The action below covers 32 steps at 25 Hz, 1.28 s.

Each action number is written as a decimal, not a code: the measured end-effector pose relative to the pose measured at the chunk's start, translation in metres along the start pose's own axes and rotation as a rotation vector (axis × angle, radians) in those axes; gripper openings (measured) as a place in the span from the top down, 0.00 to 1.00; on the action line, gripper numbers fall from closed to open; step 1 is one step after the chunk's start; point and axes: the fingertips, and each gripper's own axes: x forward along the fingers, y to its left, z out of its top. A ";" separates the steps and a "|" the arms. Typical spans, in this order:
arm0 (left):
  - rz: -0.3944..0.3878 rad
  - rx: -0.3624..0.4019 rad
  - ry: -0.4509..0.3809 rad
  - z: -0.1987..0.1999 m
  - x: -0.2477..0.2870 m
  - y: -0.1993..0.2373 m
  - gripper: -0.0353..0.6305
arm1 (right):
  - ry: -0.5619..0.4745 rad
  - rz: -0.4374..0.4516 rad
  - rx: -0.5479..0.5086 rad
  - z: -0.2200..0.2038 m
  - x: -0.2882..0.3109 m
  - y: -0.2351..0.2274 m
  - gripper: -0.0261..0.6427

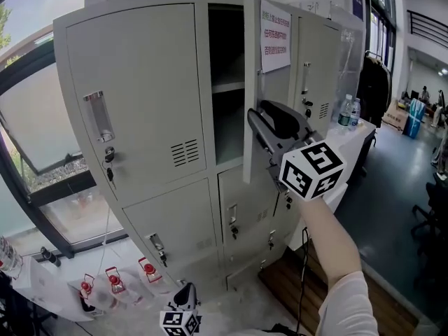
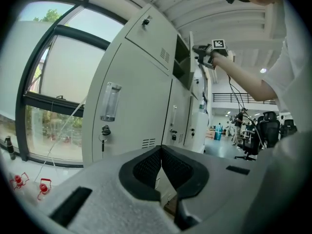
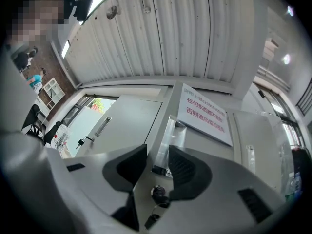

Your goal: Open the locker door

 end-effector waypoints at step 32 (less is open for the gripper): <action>-0.340 0.084 0.059 -0.006 0.070 -0.128 0.93 | 0.136 -0.437 -0.083 -0.009 -0.200 -0.140 0.93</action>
